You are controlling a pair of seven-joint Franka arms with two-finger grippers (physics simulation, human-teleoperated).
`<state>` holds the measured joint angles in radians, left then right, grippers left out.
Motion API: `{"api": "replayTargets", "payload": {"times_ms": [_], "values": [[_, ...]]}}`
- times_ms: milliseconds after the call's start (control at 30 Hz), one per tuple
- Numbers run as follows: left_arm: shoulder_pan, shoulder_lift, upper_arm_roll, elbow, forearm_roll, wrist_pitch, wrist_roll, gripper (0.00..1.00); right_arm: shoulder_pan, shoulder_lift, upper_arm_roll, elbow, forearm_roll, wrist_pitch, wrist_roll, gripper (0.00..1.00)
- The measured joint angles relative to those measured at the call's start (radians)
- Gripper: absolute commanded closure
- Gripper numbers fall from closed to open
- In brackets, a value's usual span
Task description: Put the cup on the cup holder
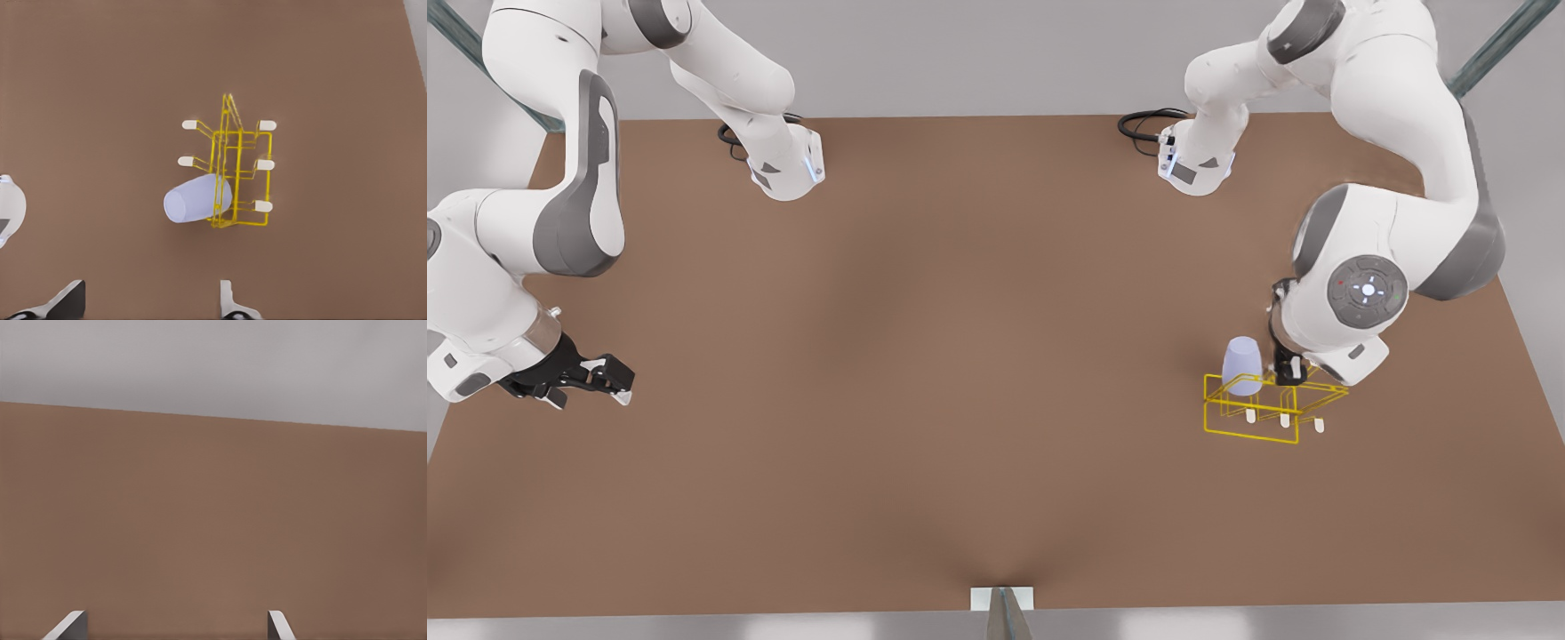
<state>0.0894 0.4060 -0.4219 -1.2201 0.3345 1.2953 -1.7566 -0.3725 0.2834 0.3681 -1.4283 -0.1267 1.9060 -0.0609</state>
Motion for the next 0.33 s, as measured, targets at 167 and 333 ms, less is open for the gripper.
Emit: {"api": "replayTargets", "payload": {"times_ms": [167,333], "values": [[-0.087,-0.102,0.22,-0.131,-0.295,0.178,0.408,0.0,0.0,0.0,0.0,-0.002,0.0,0.0,0.005,0.0],[-0.096,-0.024,0.226,-0.093,-0.368,0.204,0.716,0.0,-0.001,0.001,0.0,-0.005,0.0,0.0,0.008,0.0]]}}
